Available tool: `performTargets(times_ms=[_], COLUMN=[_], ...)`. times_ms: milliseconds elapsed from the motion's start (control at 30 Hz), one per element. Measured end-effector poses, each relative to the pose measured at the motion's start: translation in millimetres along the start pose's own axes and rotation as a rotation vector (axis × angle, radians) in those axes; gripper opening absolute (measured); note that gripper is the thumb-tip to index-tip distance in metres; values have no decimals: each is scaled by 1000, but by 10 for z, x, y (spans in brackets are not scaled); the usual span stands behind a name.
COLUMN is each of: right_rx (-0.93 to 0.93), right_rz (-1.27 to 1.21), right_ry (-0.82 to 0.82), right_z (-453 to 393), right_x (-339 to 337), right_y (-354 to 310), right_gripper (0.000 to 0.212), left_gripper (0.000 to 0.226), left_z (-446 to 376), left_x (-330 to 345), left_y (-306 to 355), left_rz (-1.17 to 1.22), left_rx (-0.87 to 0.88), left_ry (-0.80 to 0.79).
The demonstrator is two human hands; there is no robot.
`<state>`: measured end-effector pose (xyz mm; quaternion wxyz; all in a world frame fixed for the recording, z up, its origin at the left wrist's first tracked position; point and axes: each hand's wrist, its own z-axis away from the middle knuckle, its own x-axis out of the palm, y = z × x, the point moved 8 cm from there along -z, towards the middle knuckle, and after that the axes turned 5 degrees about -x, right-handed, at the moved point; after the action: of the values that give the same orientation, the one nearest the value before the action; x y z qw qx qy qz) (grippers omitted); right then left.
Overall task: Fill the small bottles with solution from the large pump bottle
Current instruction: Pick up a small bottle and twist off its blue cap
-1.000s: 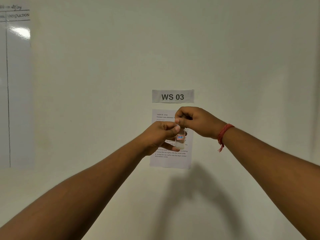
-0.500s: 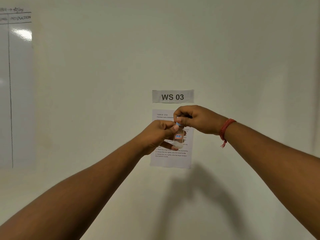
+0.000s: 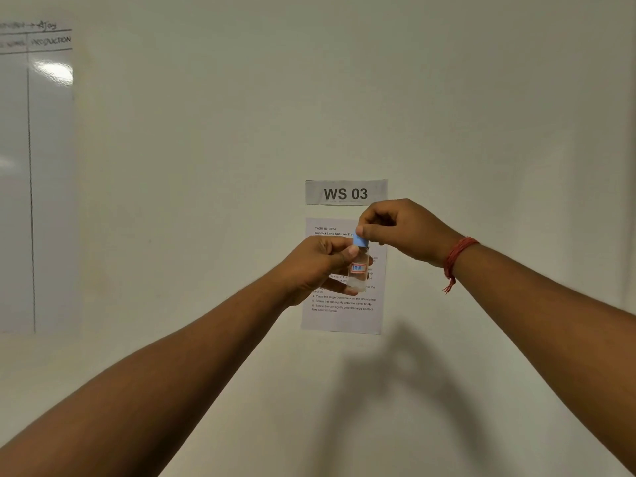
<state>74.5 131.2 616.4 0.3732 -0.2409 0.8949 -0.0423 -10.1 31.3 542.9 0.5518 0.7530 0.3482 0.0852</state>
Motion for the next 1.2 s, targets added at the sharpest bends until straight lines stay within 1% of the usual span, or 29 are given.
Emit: performTargets(times_ms=[100, 200, 333, 400, 667, 833, 1033, 1200], right_rx=[9, 10, 9, 17, 22, 14, 32, 53], right_rz=[-22, -22, 5, 11, -1, -10, -28, -60], right_ry=[-10, -10, 49, 51, 19, 12, 72, 64], right_z=[20, 30, 40, 48, 30, 29, 28, 18], right_x=[6, 8, -36, -38, -4, 24, 48, 91], right_y=[-2, 0, 2, -6, -73, -66, -8, -8], right_gripper=[8, 10, 15, 16, 3, 6, 16, 13], left_gripper=[28, 29, 32, 31, 29, 26, 30, 29], left_z=[8, 7, 10, 20, 34, 55, 52, 51], left_x=[27, 25, 8, 9, -4, -14, -49, -42], left_y=[-8, -21, -36, -43, -47, -56, -90, -83], left_rz=[14, 2, 7, 13, 6, 17, 0, -1], left_rx=[-6, -8, -16, -21, -32, -26, -28, -26], left_ry=[-11, -6, 4, 3, 11, 5, 16, 8])
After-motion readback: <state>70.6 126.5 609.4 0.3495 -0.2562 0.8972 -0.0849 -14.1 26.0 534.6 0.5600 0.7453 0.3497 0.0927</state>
